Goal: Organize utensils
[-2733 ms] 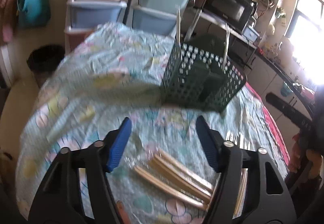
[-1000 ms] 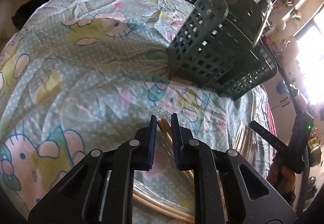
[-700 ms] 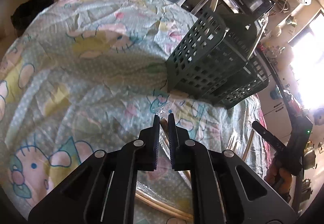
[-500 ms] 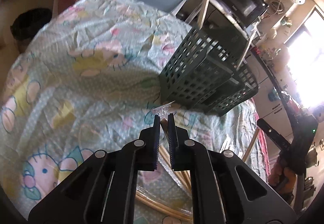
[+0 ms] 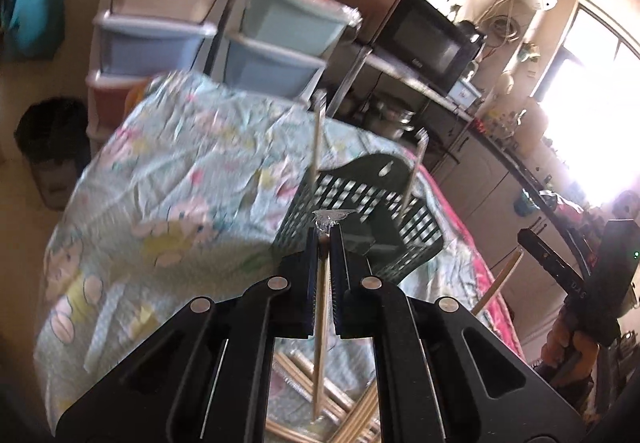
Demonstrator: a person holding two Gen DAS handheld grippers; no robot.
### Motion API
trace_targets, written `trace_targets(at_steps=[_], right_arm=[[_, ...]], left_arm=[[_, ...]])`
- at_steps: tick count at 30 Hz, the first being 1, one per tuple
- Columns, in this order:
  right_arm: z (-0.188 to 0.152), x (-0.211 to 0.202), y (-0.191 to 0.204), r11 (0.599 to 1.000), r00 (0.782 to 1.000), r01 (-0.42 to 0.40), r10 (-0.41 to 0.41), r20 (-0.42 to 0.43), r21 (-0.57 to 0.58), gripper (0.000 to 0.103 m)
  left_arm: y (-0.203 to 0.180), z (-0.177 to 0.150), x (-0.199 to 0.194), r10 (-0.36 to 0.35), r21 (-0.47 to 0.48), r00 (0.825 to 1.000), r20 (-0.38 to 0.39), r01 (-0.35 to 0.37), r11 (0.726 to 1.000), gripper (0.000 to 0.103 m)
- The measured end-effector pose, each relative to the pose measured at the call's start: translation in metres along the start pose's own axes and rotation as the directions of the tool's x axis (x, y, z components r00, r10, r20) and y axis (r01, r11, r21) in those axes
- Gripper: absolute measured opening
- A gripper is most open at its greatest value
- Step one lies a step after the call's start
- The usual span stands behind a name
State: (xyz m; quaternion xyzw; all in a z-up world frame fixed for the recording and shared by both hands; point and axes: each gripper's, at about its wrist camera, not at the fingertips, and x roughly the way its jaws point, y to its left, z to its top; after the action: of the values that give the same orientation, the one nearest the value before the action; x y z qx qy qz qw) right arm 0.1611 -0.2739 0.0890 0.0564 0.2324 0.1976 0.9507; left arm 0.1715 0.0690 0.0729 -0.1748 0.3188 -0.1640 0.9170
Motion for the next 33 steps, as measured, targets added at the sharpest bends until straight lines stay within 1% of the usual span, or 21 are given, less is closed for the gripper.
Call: trace_targets(at_steps=[8, 15, 26, 33], right_arm=[[0.023, -0.016, 0.014, 0.999, 0.998, -0.008, 0.011, 0.064, -0.051, 0.005], [0.048, -0.026, 0.025, 0.996, 0.991, -0.026, 0.037, 0.128, -0.084, 0.005], [0.090, -0.028, 0.051, 0.989, 0.974, -0.070, 0.096, 0.205, -0.132, 0.005], [0.118, -0.030, 0.054, 0.985, 0.951, -0.120, 0.151, 0.270, -0.126, 0.005]], left_arm=[[-0.029, 0.024, -0.014, -0.037, 0.065, 0.998, 0.056, 0.033, 0.997, 0.003], [-0.057, 0.047, -0.027, -0.071, 0.109, 0.990, 0.120, 0.058, 0.992, 0.003], [-0.085, 0.091, -0.040, -0.105, 0.142, 0.969, 0.222, 0.074, 0.987, 0.003], [-0.103, 0.112, -0.045, -0.106, 0.167, 0.952, 0.286, 0.060, 0.984, 0.003]])
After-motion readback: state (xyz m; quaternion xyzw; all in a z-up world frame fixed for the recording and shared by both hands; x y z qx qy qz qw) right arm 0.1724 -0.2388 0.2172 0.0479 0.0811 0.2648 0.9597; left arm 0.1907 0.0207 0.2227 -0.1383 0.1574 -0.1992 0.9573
